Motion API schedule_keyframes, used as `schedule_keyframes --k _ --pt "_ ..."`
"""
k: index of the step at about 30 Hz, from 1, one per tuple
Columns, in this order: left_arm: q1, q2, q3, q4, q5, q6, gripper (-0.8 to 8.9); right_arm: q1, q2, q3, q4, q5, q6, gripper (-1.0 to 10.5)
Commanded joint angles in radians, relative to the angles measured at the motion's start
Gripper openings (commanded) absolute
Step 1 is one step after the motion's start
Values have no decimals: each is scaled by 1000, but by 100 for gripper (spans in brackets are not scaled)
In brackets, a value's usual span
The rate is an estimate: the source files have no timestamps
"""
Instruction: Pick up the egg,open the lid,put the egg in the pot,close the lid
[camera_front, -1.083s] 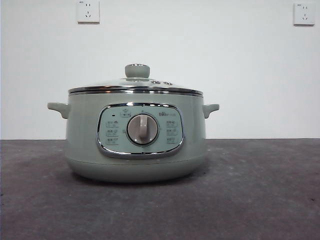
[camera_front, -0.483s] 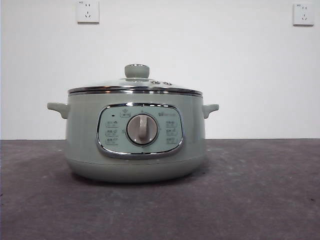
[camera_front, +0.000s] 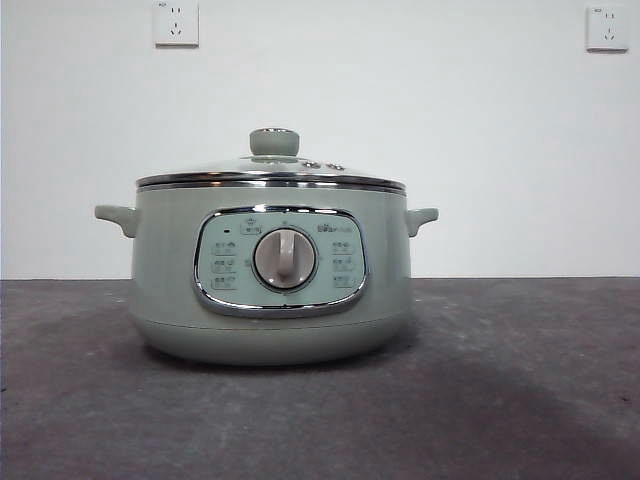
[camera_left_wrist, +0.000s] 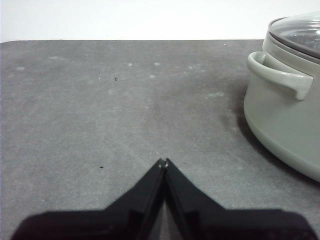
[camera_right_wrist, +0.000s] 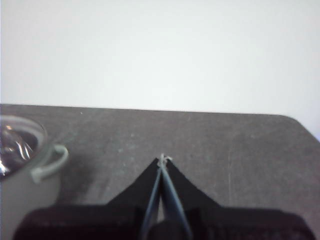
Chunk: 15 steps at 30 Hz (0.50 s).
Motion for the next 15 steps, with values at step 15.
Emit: schedule_keyframes --k 15 --pt "3 1 -10 10 0 -6 -3 0 -159 -389 84 -1 45 2"
